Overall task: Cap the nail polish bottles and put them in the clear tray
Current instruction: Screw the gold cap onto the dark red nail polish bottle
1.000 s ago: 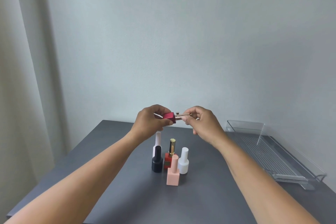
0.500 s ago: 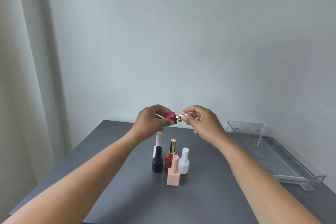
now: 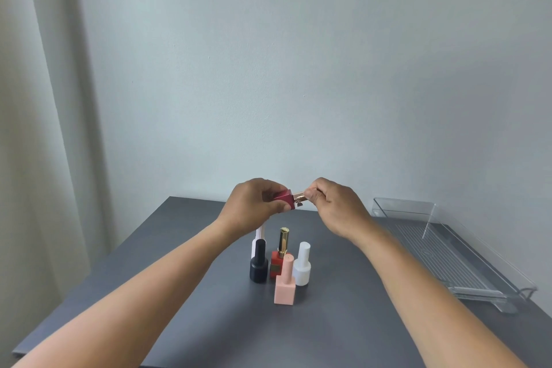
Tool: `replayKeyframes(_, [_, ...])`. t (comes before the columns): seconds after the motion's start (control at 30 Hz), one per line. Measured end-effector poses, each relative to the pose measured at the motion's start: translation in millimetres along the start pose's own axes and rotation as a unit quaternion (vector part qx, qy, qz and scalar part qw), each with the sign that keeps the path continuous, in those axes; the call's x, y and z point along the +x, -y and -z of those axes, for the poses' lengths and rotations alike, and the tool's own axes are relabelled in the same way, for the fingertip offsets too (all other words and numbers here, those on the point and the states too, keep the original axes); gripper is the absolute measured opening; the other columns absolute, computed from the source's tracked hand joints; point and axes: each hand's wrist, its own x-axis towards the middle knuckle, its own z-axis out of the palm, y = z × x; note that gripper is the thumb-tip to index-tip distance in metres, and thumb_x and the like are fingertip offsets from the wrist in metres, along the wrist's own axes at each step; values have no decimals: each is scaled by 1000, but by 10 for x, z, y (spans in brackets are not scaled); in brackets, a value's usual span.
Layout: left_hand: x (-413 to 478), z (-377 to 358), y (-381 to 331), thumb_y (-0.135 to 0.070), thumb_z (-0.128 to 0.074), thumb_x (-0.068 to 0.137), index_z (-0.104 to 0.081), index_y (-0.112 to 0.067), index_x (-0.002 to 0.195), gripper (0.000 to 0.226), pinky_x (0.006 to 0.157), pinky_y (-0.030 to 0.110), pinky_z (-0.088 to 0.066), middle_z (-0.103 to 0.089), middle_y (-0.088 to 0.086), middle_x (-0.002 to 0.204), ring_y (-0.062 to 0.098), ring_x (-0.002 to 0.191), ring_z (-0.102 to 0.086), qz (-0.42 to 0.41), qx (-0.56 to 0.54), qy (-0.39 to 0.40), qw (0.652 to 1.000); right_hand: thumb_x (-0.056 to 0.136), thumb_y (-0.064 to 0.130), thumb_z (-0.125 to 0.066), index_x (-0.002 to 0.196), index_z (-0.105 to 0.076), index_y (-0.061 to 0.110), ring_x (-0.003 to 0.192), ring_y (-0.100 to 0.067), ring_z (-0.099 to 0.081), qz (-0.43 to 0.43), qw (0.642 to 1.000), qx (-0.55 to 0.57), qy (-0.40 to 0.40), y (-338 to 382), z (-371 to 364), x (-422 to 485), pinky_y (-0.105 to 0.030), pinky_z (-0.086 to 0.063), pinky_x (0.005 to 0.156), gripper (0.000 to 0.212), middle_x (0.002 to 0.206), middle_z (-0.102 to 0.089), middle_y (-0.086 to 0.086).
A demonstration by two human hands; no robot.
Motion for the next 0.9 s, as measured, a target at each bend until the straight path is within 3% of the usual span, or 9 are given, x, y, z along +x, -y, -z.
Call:
replayKeyframes(0.07, [-4, -23, -4, -22, -83, 79, -75, -25, 106, 28, 77, 22, -54, -70, -11, 94, 2, 83, -65, -14, 25, -17, 999, 99, 37, -47, 84, -58, 18, 56, -11, -43, -1, 1000, -1, -1, -1, 12, 0, -28, -32, 51, 27, 61, -48, 7])
replayKeyframes(0.2, [-9, -46, -30, -24, -83, 78, -76, -25, 104, 28, 73, 14, -44, -63, -15, 91, -1, 83, -60, -42, 71, -46, 996, 99, 37, -47, 83, -58, 17, 55, -12, -43, -5, 1000, 3, -2, 21, 29, 4, -29, -32, 51, 27, 61, -48, 7])
replayKeyframes(0.63, [-59, -8, -81, -31, -82, 77, -71, -32, 97, 22, 76, 27, -51, -63, -10, 94, 7, 85, -61, -59, 99, -58, 992, 99, 38, -48, 85, -59, 19, 54, -10, -42, -10, 999, 34, -5, 108, 38, 5, -27, -31, 51, 27, 60, -47, 9])
replayKeyframes(0.77, [-64, 30, -96, -34, -78, 80, -69, -41, 104, 26, 76, 25, -49, -60, -11, 92, 2, 85, -61, -66, 111, -31, 991, 98, 39, -49, 88, -60, 21, 56, -10, -45, -12, 997, 70, -7, 128, 26, -8, -25, -33, 53, 23, 62, -49, 8])
replayKeyframes(0.9, [-110, 51, -87, -38, -73, 80, -65, -47, 98, 22, 82, 30, -54, -65, -10, 94, 3, 88, -63, -63, 94, 0, 994, 95, 42, -56, 87, -65, 17, 58, -14, -49, -13, 994, 104, -16, 167, 37, -21, -28, -38, 56, 28, 61, -51, 6])
